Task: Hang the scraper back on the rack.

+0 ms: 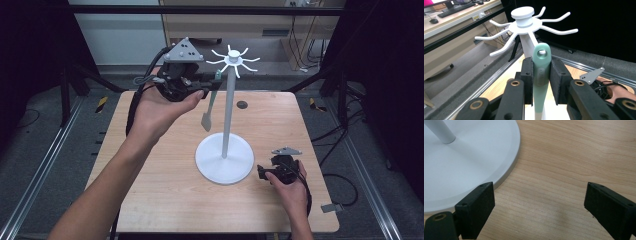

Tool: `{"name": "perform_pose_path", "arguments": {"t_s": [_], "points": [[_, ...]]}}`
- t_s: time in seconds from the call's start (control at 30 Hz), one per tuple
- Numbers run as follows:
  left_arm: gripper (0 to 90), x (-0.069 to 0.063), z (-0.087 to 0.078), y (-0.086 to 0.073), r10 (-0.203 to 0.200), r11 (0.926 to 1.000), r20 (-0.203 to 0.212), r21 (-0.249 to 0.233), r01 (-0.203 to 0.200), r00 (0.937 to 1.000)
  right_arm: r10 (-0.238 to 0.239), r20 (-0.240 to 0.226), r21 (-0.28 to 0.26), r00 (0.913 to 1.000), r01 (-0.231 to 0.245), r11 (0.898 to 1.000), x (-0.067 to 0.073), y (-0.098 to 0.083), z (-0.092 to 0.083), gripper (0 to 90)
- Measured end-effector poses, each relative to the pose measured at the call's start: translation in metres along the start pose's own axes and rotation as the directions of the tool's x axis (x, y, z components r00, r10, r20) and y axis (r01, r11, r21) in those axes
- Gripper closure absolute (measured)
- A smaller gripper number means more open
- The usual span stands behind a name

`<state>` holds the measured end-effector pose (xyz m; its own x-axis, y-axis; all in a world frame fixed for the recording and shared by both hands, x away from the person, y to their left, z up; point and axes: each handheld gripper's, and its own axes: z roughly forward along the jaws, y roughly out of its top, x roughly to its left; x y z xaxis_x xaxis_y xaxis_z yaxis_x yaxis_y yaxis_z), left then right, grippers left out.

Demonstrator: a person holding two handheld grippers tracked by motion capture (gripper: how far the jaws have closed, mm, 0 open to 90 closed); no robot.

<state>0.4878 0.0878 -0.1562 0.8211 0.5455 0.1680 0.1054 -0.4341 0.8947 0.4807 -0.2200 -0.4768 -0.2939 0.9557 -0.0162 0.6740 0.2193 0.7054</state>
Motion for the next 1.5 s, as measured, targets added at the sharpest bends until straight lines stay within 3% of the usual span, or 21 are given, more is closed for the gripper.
{"name": "perform_pose_path", "arguments": {"t_s": [0.67,0.97,1.3,1.5], "points": [[73.7,0.002,0.002,-0.003,-0.010,0.9999,0.000,-0.008,0.010,0.9999,-0.003,0.001,0.000,1.0000,0.003,1.000,0.000,0.000,0.000,10.0],[72.8,0.006,0.002,-0.007,-0.039,0.9990,0.014,-0.023,0.039,0.9991,-0.004,-0.003,0.001,1.0000,0.004,1.000,0.000,0.000,0.000,9.9],[65.5,0.004,-0.001,-0.009,-0.031,0.9990,-0.004,-0.033,0.030,0.9995,-0.002,-0.002,0.003,1.0000,0.002,1.000,0.000,0.000,0.000,9.8],[62.1,0.003,-0.012,-0.013,-0.022,0.9988,-0.020,-0.045,0.021,0.9996,-0.005,-0.003,0.004,1.0000,0.005,1.000,-0.001,0.000,0.000,9.8]]}}
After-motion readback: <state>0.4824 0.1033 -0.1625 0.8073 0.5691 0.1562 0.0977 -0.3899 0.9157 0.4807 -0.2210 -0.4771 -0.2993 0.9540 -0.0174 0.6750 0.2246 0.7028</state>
